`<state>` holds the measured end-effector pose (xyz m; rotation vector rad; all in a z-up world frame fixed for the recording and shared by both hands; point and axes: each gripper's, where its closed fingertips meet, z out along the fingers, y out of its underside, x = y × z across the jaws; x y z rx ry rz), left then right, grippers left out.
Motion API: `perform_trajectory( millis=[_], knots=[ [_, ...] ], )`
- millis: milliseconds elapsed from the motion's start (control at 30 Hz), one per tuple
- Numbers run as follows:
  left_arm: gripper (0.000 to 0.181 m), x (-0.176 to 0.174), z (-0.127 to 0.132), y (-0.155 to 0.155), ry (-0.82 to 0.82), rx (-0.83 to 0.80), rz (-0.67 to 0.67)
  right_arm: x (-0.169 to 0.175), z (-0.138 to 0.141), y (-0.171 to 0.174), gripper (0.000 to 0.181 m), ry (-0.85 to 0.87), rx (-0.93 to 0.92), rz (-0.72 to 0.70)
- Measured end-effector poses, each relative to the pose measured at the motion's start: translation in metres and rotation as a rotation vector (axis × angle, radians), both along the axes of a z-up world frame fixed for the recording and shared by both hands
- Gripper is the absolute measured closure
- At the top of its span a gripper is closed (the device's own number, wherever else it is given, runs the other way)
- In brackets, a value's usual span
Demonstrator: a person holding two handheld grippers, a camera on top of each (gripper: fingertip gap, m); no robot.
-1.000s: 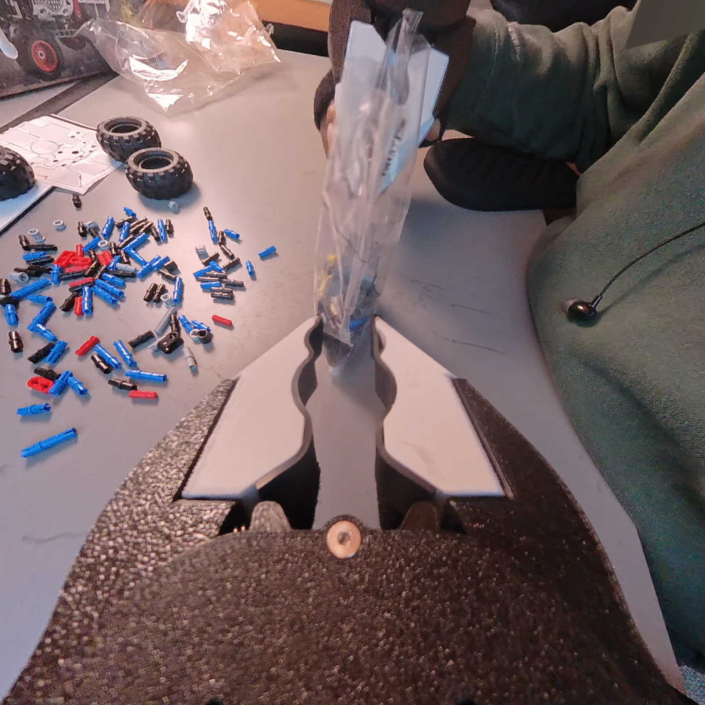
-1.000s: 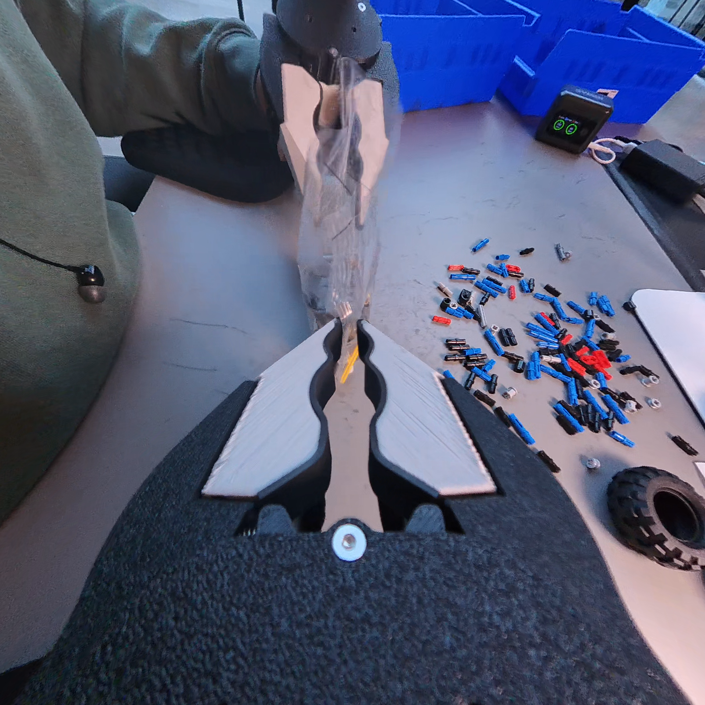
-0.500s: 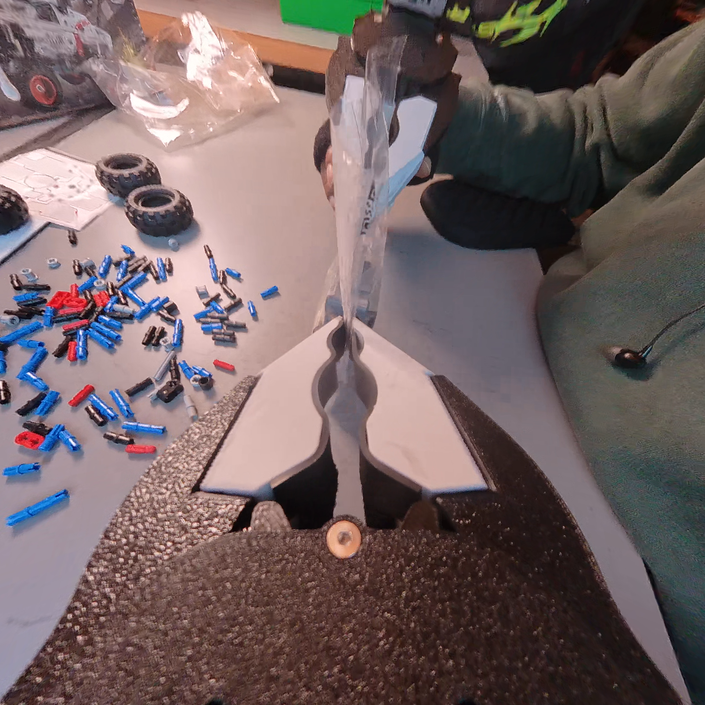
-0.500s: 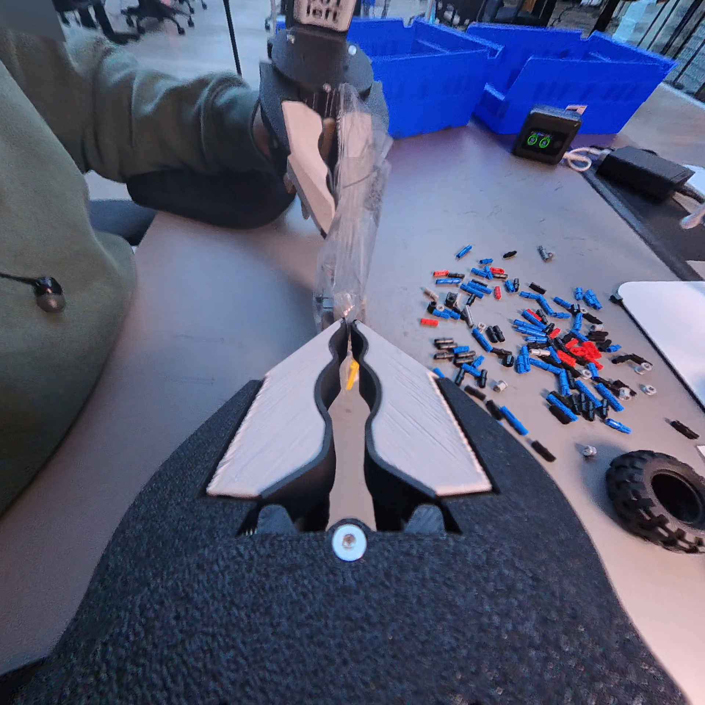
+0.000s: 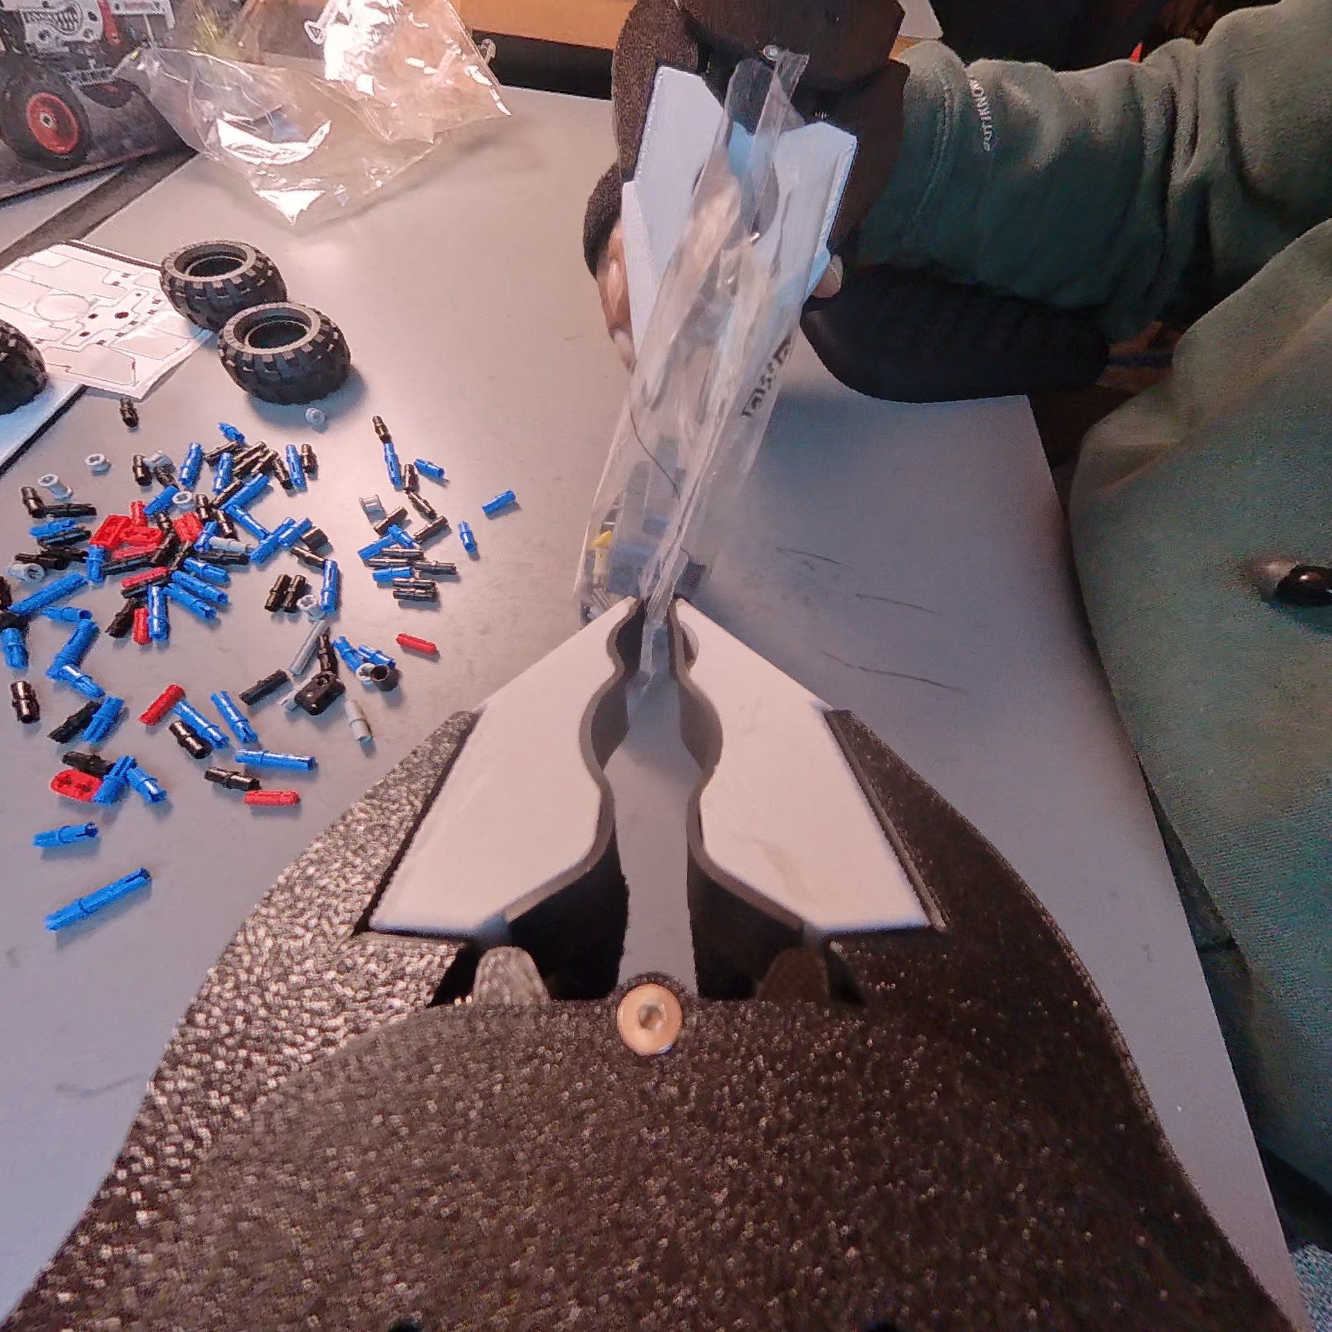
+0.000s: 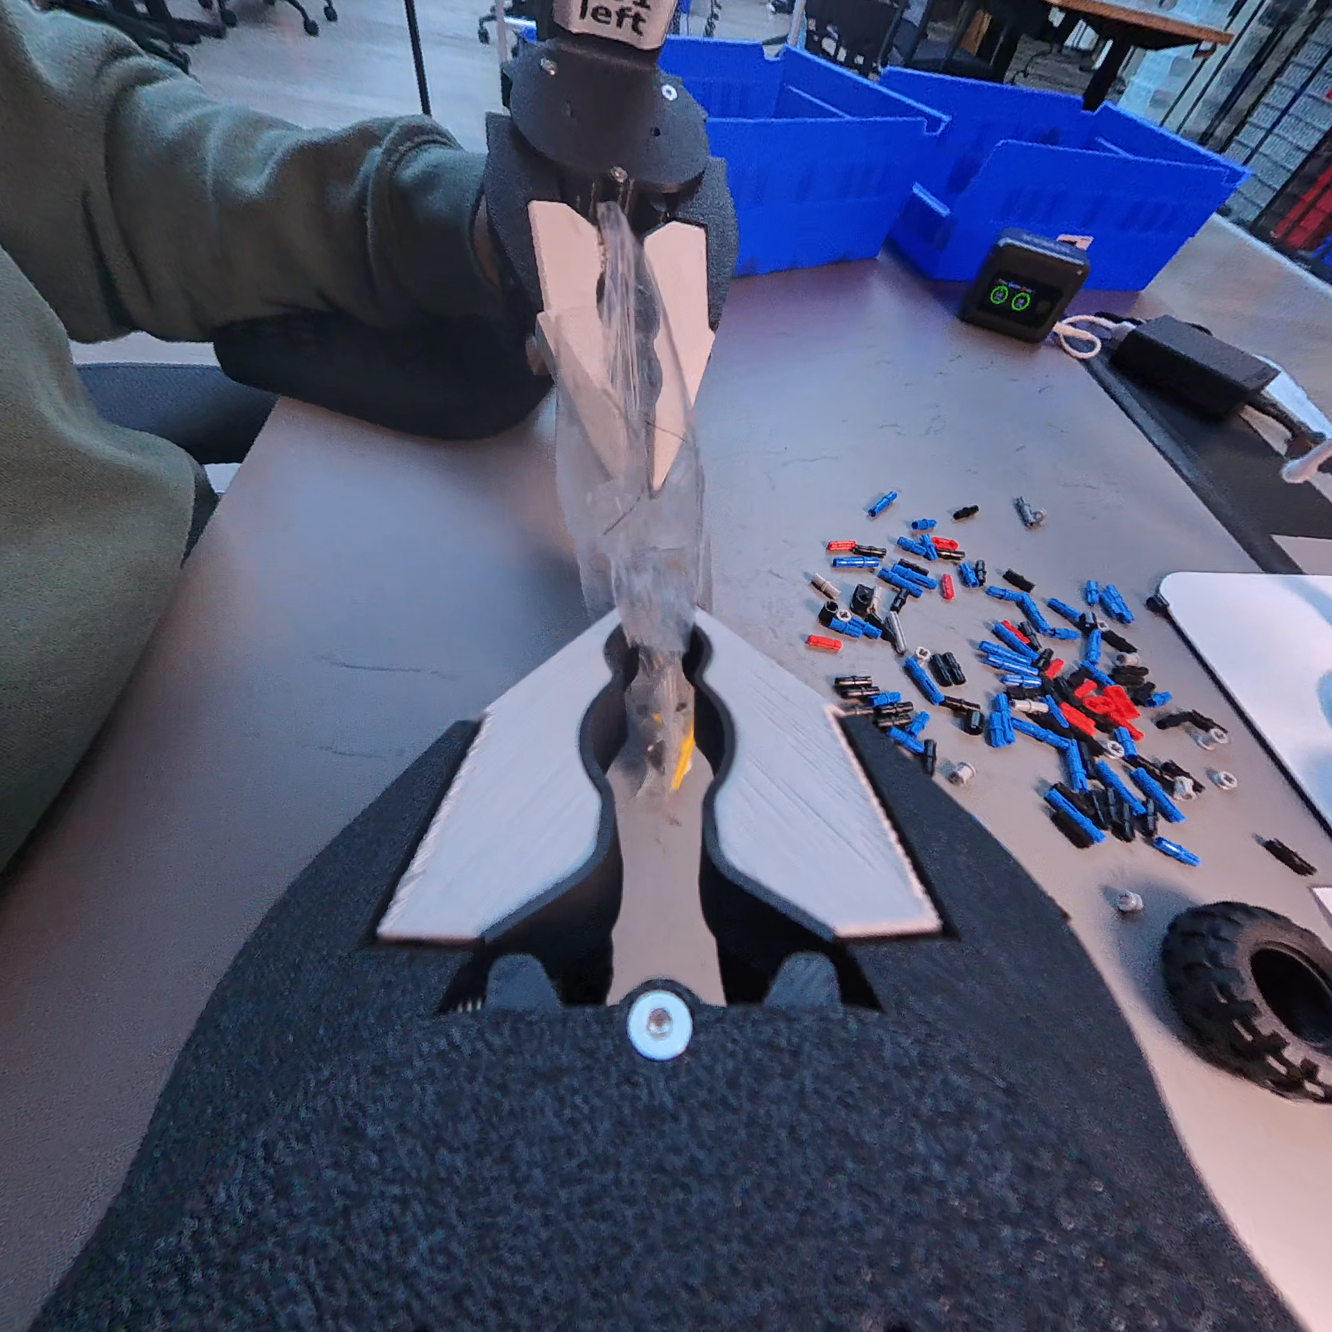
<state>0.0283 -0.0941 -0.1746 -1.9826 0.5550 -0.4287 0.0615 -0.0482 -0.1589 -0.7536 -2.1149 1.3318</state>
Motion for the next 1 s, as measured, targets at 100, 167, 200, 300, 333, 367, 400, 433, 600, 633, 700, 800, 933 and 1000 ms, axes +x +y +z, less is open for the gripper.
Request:
perform_trajectory(
  millis=[100, 167, 200, 300, 333, 367, 400, 433, 600, 633, 700, 800, 933, 1000],
  knots=[
    [0.161, -0.004, 0.008, 0.001, -0.029, 0.029, 0.015, -0.002, 0.007, 0.003, 0.174, 0.012, -0.029, -0.002],
    [0.136, -0.006, 0.016, 0.008, -0.050, 0.063, 0.040, -0.005, 0.007, 0.006, 0.174, 0.038, -0.008, -0.010],
    [0.127, -0.005, 0.020, 0.013, -0.057, 0.078, 0.044, -0.007, 0.007, 0.006, 0.174, 0.062, 0.005, -0.011],
    [0.115, -0.002, 0.024, 0.032, -0.034, 0.094, 0.043, -0.012, 0.014, 0.004, 0.175, 0.179, 0.088, -0.010],
    [0.132, -0.001, 0.028, 0.036, -0.031, 0.114, 0.030, -0.016, 0.017, 0.005, 0.175, 0.224, 0.143, -0.024],
    [0.150, 0.002, 0.034, 0.038, -0.034, 0.142, 0.008, -0.020, 0.020, 0.008, 0.175, 0.269, 0.207, -0.045],
    [0.170, 0.003, 0.037, 0.038, -0.018, 0.153, -0.010, -0.023, 0.023, 0.012, 0.176, 0.312, 0.271, -0.064],
    [0.181, 0.003, 0.034, 0.038, 0.024, 0.142, -0.017, -0.025, 0.022, 0.016, 0.176, 0.337, 0.331, -0.079],
    [0.181, 0.040, -0.026, 0.006, 0.058, -0.137, -0.119, 0.022, -0.041, -0.011, 0.175, 0.004, 0.284, 0.078],
    [0.181, 0.050, -0.036, -0.002, 0.047, -0.203, -0.138, 0.032, -0.051, -0.017, 0.175, -0.068, 0.270, 0.098],
    [0.181, 0.059, -0.050, -0.009, 0.019, -0.313, -0.138, 0.046, -0.068, -0.024, 0.175, -0.221, 0.241, 0.117],
    [0.181, 0.060, -0.053, -0.008, -0.146, -0.452, -0.108, 0.051, -0.071, -0.027, 0.174, -0.394, 0.101, 0.106],
    [0.181, 0.057, -0.050, -0.001, -0.300, -0.547, -0.053, 0.049, -0.064, -0.022, 0.170, -0.594, -0.125, 0.039],
    [0.181, 0.057, -0.053, 0.003, -0.309, -0.570, -0.027, 0.050, -0.060, -0.019, 0.163, -0.620, -0.174, 0.030]
  ],
)
